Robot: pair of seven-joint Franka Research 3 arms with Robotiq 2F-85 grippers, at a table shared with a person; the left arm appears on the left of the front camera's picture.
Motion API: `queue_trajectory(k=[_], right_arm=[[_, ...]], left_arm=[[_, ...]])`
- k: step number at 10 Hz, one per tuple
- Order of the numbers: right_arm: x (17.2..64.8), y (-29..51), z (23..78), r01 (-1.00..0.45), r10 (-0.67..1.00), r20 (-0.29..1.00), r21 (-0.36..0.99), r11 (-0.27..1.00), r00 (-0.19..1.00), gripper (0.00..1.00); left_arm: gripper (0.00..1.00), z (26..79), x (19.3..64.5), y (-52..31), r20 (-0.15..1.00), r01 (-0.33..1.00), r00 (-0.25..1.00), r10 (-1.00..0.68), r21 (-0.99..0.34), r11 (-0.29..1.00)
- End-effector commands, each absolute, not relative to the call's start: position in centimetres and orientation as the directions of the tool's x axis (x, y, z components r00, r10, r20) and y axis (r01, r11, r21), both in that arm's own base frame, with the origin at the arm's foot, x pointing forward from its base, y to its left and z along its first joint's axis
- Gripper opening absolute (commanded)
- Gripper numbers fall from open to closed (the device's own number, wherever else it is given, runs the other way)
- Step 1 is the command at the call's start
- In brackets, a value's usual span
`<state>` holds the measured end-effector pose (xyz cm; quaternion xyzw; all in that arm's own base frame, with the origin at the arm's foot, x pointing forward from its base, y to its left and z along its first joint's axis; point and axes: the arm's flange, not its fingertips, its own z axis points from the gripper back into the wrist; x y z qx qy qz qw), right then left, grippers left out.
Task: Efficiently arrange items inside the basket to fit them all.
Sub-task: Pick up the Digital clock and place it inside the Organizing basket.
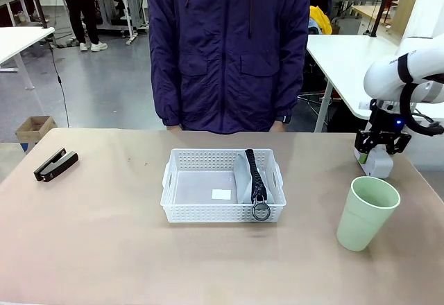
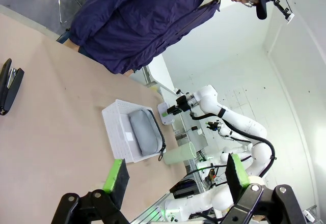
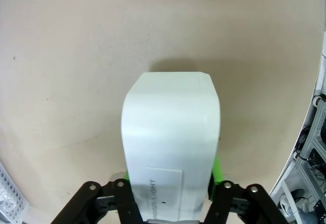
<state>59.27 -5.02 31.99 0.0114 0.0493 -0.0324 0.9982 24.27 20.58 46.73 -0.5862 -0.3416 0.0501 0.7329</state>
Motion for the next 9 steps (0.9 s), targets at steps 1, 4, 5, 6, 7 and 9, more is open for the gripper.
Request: queue_trajectory(k=[1, 4, 5, 6, 7, 9], right_arm=[[59.7, -4.8, 32.2, 0.09, -0.09, -0.099, -0.004, 0.996, 0.991, 0.0], [59.6, -4.9, 32.5, 0.081, -0.08, -0.095, 0.004, 0.997, 0.992, 0.0], [59.4, -5.0, 33.0, 0.072, -0.07, -0.085, 0.017, 0.997, 0.994, 0.0], [58.9, -5.1, 34.4, 0.06, -0.058, -0.07, 0.033, 0.998, 0.996, 0.0], [57.7, -5.3, 38.0, 0.025, -0.023, -0.03, 0.073, 0.997, 0.999, 0.0], [54.3, -5.2, 44.3, -0.038, 0.04, -0.009, 0.132, 0.991, 0.999, 0.0]], left_arm=[[1.0, 47.0, 24.3, 20.6, 0.462, 0.354, 0.747, 0.478, -0.885, 0.303], [1.0, 47.0, 24.3, 20.6, 0.462, 0.354, 0.747, 0.478, -0.885, 0.303], [1.0, 47.0, 24.3, 20.6, 0.462, 0.354, 0.747, 0.478, -0.885, 0.303], [1.0, 47.0, 24.3, 20.6, 0.462, 0.354, 0.747, 0.478, -0.885, 0.303], [1.0, 47.0, 24.3, 20.6, 0.462, 0.354, 0.747, 0.478, -0.885, 0.303], [1.0, 47.0, 24.3, 20.6, 0.462, 0.354, 0.747, 0.478, -0.885, 0.303]])
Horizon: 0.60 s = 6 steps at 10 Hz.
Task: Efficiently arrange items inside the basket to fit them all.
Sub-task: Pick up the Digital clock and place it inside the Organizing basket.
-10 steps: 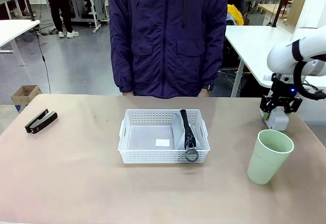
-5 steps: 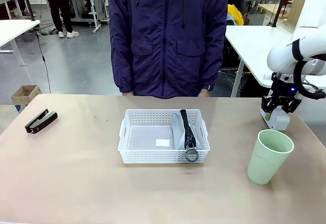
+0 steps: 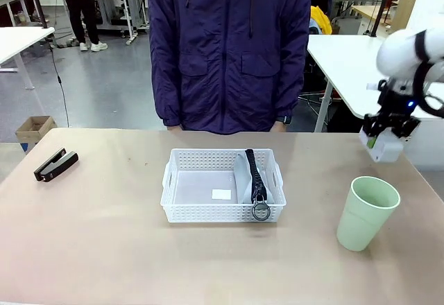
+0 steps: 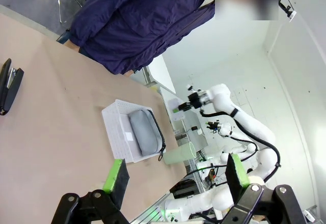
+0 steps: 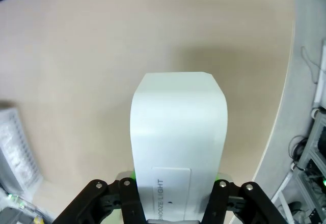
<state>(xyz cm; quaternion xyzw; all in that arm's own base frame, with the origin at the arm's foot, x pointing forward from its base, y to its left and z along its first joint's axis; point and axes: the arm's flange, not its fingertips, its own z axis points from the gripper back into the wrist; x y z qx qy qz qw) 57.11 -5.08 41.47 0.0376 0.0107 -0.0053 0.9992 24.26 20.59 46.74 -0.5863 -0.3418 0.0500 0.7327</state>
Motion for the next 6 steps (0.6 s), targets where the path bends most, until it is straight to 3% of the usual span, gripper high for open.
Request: queue_trajectory(k=[1, 4, 6], right_arm=[[51.8, -5.2, 46.8, -0.022, 0.025, -0.019, 0.128, 0.991, 1.0, 0.0], [43.1, -5.2, 51.8, -0.032, 0.015, 0.098, 0.181, 0.983, 0.995, 0.0], [40.2, -5.3, 52.2, -0.003, -0.031, 0.15, 0.221, 0.975, 0.988, 0.0]], left_arm=[[1.0, 47.0, 24.3, 20.6, 0.462, 0.354, 0.747, 0.478, -0.885, 0.303], [1.0, 47.0, 24.3, 20.6, 0.462, 0.354, 0.747, 0.478, -0.885, 0.303], [1.0, 47.0, 24.3, 20.6, 0.462, 0.354, 0.747, 0.478, -0.885, 0.303]])
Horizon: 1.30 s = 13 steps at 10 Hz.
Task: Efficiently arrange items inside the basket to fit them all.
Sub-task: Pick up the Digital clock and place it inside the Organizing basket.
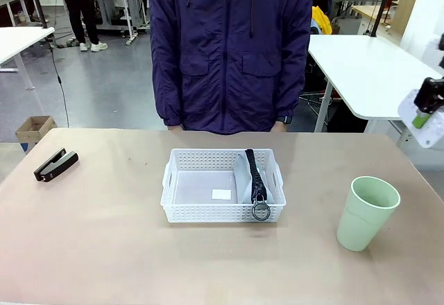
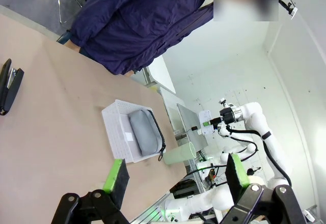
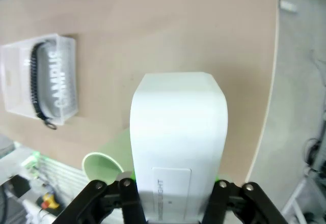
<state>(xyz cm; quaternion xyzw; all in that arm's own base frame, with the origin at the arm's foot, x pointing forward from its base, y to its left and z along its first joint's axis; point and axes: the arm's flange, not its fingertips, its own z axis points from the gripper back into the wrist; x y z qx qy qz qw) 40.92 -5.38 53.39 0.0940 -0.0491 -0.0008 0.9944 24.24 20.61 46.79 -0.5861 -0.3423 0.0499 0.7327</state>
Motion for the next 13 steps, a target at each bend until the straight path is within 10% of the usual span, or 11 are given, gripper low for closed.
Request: queue_trajectory(k=[1, 7, 13], right_arm=[[41.1, -5.5, 51.5, 0.022, -0.05, 0.108, 0.239, 0.971, 0.993, 0.43], [40.3, -2.8, 53.5, 0.016, -0.032, 0.129, 0.129, 0.992, 0.991, 0.51], [40.0, 20.6, 55.2, -0.524, 0.525, 0.161, -0.049, 0.85, 0.836, 0.51]], left_arm=[[1.0, 47.0, 24.3, 20.6, 0.462, 0.354, 0.747, 0.478, -0.885, 0.303], [1.0, 47.0, 24.3, 20.6, 0.462, 0.354, 0.747, 0.478, -0.885, 0.303], [1.0, 47.0, 24.3, 20.6, 0.462, 0.354, 0.747, 0.478, -0.885, 0.303]])
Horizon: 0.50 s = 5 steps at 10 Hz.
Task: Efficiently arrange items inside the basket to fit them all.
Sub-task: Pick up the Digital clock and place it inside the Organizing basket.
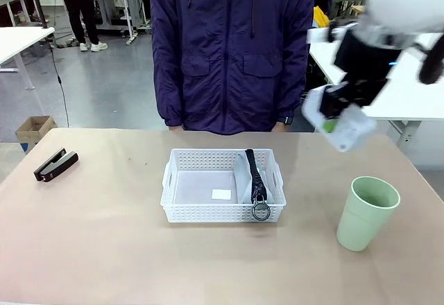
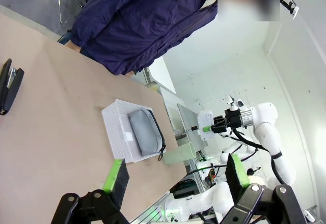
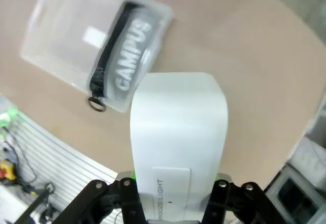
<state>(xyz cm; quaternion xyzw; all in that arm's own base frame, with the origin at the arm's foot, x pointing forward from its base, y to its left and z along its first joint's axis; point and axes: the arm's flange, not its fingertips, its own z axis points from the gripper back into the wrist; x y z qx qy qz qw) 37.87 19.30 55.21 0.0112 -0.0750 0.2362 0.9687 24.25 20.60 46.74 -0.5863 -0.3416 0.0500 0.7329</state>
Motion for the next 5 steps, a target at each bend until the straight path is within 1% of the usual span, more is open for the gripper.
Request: queue_trajectory(k=[1, 2, 3, 4, 5], right_arm=[[40.3, 25.3, 54.0, -0.607, 0.609, 0.14, -0.062, 0.793, 0.781, 0.51], [40.9, 28.8, 52.5, -0.669, 0.667, 0.121, -0.037, 0.743, 0.735, 0.51], [41.2, 32.1, 50.6, -0.707, 0.701, 0.107, 0.038, 0.706, 0.706, 0.51], [41.6, 35.1, 48.4, -0.732, 0.727, 0.09, 0.035, 0.68, 0.68, 0.51], [41.9, 37.0, 46.6, -0.74, 0.736, 0.108, -0.013, 0.673, 0.668, 0.51]], left_arm=[[1.0, 47.0, 24.3, 20.6, 0.462, 0.354, 0.747, 0.478, -0.885, 0.303], [1.0, 47.0, 24.3, 20.6, 0.462, 0.354, 0.747, 0.478, -0.885, 0.303], [1.0, 47.0, 24.3, 20.6, 0.462, 0.354, 0.747, 0.478, -0.885, 0.303], [1.0, 47.0, 24.3, 20.6, 0.462, 0.354, 0.747, 0.478, -0.885, 0.303], [1.0, 47.0, 24.3, 20.6, 0.462, 0.354, 0.747, 0.478, -0.885, 0.303]])
